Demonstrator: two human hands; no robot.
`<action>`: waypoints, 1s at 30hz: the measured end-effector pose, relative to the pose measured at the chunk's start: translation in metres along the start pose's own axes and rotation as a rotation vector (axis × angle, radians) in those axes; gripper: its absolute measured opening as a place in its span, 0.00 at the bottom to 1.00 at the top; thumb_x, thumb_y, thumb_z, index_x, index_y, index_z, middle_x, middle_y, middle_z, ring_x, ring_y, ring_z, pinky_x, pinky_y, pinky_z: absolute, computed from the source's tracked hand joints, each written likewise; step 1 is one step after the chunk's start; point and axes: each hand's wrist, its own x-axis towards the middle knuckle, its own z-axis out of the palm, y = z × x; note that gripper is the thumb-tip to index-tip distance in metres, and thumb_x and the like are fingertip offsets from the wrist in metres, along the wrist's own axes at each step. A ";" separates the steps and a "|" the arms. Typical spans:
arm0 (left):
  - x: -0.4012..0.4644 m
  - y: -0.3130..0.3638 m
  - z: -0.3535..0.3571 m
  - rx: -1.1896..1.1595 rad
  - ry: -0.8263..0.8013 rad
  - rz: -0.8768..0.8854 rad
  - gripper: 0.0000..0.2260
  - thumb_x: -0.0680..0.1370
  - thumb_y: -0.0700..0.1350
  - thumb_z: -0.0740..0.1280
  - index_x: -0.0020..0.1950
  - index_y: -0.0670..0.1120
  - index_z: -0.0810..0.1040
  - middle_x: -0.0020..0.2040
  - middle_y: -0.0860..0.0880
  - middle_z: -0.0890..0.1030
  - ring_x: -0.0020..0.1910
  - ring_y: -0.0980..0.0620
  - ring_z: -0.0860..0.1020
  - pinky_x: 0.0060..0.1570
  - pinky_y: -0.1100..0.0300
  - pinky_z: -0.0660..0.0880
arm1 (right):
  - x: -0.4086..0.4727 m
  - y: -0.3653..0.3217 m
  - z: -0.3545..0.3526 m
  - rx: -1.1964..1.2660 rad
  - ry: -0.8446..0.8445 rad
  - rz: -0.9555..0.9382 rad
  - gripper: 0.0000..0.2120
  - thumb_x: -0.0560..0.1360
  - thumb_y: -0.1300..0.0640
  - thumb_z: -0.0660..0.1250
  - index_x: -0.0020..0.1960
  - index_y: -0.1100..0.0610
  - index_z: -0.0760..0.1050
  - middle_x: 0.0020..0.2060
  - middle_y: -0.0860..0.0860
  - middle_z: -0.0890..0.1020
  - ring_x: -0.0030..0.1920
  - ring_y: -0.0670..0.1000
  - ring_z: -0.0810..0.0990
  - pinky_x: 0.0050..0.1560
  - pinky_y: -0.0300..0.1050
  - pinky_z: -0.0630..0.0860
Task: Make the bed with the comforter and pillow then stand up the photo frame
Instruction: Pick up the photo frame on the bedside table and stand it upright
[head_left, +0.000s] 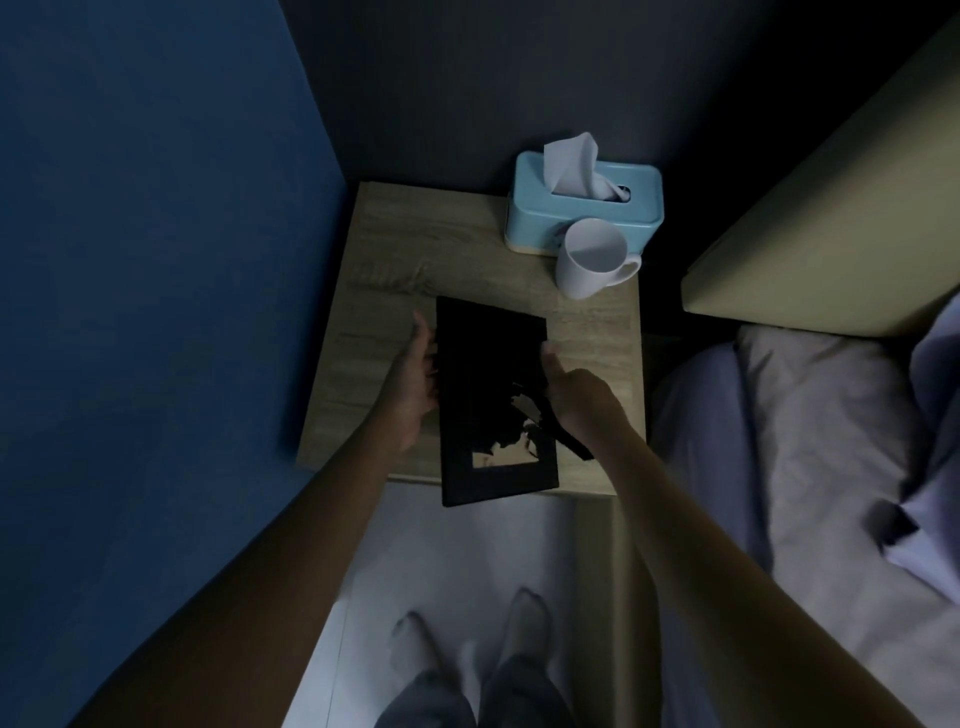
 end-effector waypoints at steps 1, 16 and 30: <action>-0.001 0.001 0.002 -0.007 0.005 -0.015 0.25 0.77 0.69 0.50 0.55 0.55 0.78 0.53 0.50 0.82 0.53 0.51 0.80 0.52 0.54 0.75 | -0.002 -0.004 0.001 -0.078 0.014 -0.059 0.30 0.83 0.55 0.51 0.78 0.46 0.38 0.56 0.59 0.77 0.59 0.60 0.75 0.69 0.62 0.60; -0.012 0.002 0.018 -0.470 -0.132 -0.124 0.46 0.70 0.77 0.37 0.75 0.50 0.64 0.60 0.41 0.79 0.56 0.42 0.78 0.57 0.46 0.73 | -0.015 -0.032 0.026 0.228 0.060 -0.232 0.30 0.80 0.39 0.53 0.74 0.59 0.63 0.67 0.57 0.74 0.67 0.57 0.73 0.63 0.47 0.70; -0.007 -0.008 0.032 -0.101 0.093 -0.004 0.35 0.78 0.68 0.40 0.74 0.50 0.67 0.71 0.47 0.71 0.68 0.49 0.70 0.72 0.46 0.59 | -0.016 0.010 -0.027 0.582 0.317 -0.265 0.13 0.80 0.55 0.57 0.45 0.60 0.76 0.40 0.57 0.81 0.40 0.57 0.78 0.40 0.49 0.72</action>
